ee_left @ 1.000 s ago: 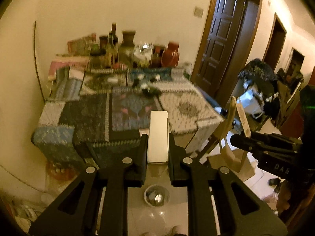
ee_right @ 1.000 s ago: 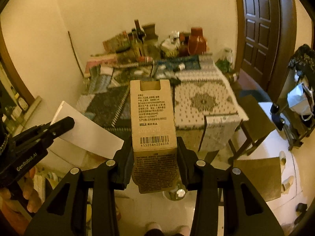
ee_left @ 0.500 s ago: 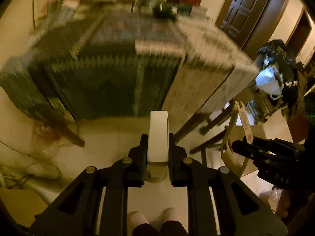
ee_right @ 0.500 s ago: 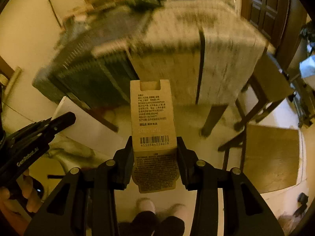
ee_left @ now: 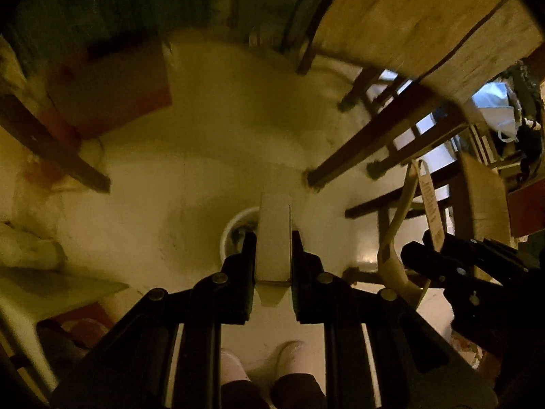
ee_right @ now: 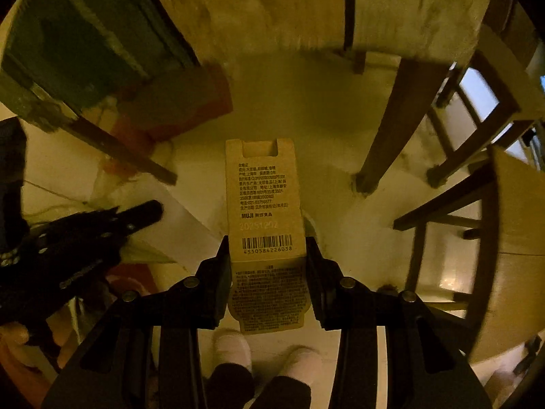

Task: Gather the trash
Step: 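Lower both tools over the white bin and open them to drop the boxes, then raise both open tools from the bin back toward the table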

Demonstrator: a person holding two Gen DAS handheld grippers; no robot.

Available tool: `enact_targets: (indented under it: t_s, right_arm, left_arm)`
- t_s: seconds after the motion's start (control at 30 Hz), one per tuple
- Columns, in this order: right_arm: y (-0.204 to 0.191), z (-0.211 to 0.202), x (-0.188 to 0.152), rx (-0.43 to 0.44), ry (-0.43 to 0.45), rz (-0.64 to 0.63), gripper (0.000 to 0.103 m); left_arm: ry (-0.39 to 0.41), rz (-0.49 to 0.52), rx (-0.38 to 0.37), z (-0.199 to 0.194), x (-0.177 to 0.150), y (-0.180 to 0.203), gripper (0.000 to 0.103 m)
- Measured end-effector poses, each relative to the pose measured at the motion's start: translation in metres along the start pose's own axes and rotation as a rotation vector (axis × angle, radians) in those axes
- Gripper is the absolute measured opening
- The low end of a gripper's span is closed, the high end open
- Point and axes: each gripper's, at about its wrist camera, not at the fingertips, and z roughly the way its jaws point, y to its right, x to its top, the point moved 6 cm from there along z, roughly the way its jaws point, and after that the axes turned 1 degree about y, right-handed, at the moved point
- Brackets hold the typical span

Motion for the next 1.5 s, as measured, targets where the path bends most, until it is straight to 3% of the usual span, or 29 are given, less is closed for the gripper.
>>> enact_targets:
  t_s: [0.23,0.47,0.53,0.63,0.8,0.9,1.13,1.37,1.5]
  right_arm:
    - [0.02,0.068,-0.011,0.012,-0.062,0.007,0.036]
    - [0.022,0.092,-0.01,0.02,-0.079,0.018,0.037]
    - [0.019,0.097,-0.009,0.028,-0.087,0.01,0.037]
    - [0.017,0.103,-0.009,0.044,-0.098,-0.003,0.037]
    - [0.013,0.108,-0.008,0.071,-0.104,-0.023,0.039]
    - [0.01,0.111,-0.008,0.057,-0.118,-0.031,0.054]
    - [0.011,0.107,-0.015,0.023,-0.162,-0.034,0.055]
    - [0.011,0.062,-0.007,0.007,-0.158,-0.035,0.055]
    - [-0.003,0.013,0.012,0.002,-0.108,-0.038,0.055]
  left_arm:
    - [-0.064,-0.013,-0.003,0.073,-0.012,-0.012,0.017]
    - [-0.132,-0.062,-0.044,0.111,-0.024,-0.021,0.018]
    - [-0.15,-0.078,-0.063,0.116,-0.026,-0.022,0.034]
    - [-0.145,-0.087,-0.057,0.116,-0.025,-0.025,0.04]
    - [-0.129,-0.078,-0.013,0.105,-0.021,-0.034,0.04]
    - [-0.11,-0.073,0.01,0.095,-0.018,-0.038,0.04]
    - [-0.081,-0.06,0.032,0.064,-0.011,-0.038,0.04]
    - [-0.041,-0.04,0.041,0.004,0.003,-0.022,0.04]
    - [0.006,-0.03,0.038,-0.044,0.021,-0.011,0.04]
